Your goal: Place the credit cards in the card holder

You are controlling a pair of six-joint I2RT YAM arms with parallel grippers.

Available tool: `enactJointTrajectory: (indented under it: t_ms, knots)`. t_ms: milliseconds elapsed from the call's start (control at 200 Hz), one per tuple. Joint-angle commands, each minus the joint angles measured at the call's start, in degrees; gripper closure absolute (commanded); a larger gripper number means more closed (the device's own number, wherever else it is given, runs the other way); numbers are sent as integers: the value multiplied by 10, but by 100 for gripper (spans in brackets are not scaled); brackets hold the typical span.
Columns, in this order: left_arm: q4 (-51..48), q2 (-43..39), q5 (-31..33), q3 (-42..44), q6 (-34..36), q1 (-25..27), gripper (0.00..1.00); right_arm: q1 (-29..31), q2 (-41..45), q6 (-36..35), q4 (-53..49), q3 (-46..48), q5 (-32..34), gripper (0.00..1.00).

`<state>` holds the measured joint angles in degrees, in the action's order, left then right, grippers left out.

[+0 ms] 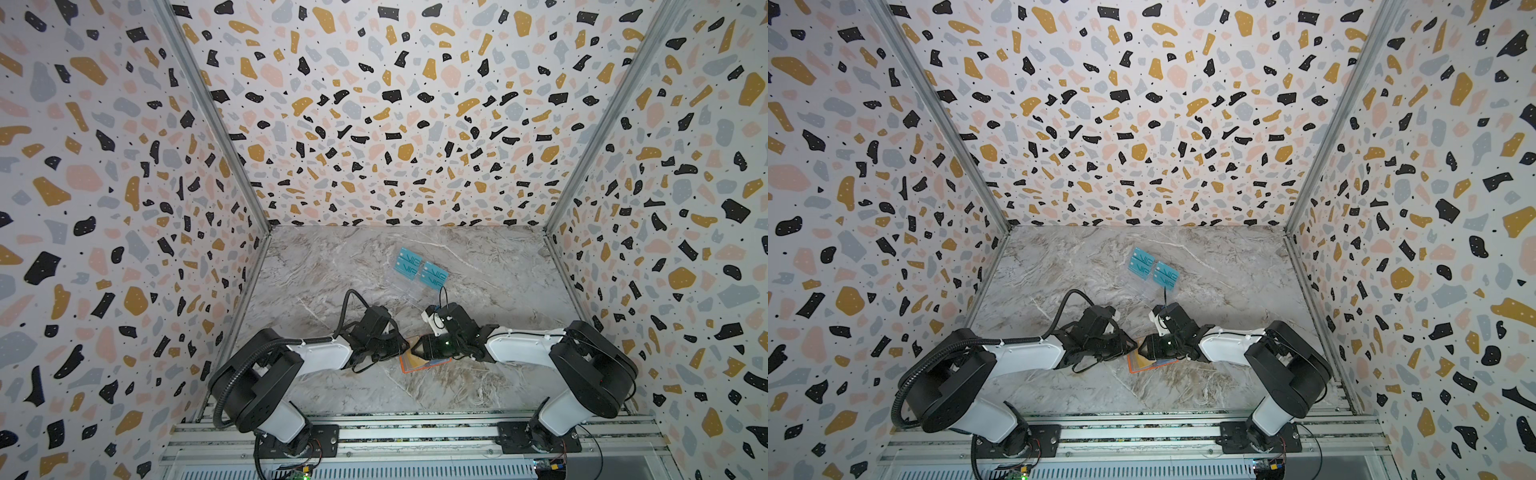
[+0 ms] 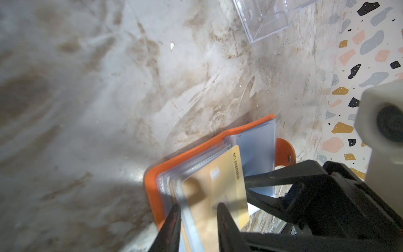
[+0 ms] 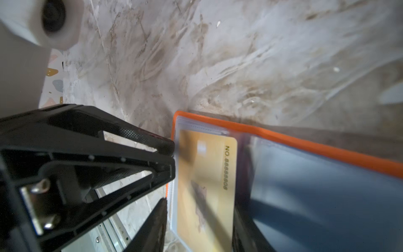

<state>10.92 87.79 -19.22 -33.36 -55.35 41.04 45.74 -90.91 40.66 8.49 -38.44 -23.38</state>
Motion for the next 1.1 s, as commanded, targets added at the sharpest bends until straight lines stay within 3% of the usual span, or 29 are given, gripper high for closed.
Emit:
enactJointTrajectory:
  t_ms: [0,255,355,556,1096]
  knots:
    - [27,5,-8,8,-11,4,69,21,3,33,-5,-11,22,51]
    - [-2,-9,10,9,-1,5,69,53,-3,48,-18,-18,61,51]
    - [-37,-35,44,14,8,4,67,53,3,41,-30,-13,80,50]
    - [-60,-61,51,28,13,-5,60,54,27,16,-70,-23,97,46]
    - [13,-37,1,51,-8,-6,56,68,-13,-8,-90,-65,81,47]
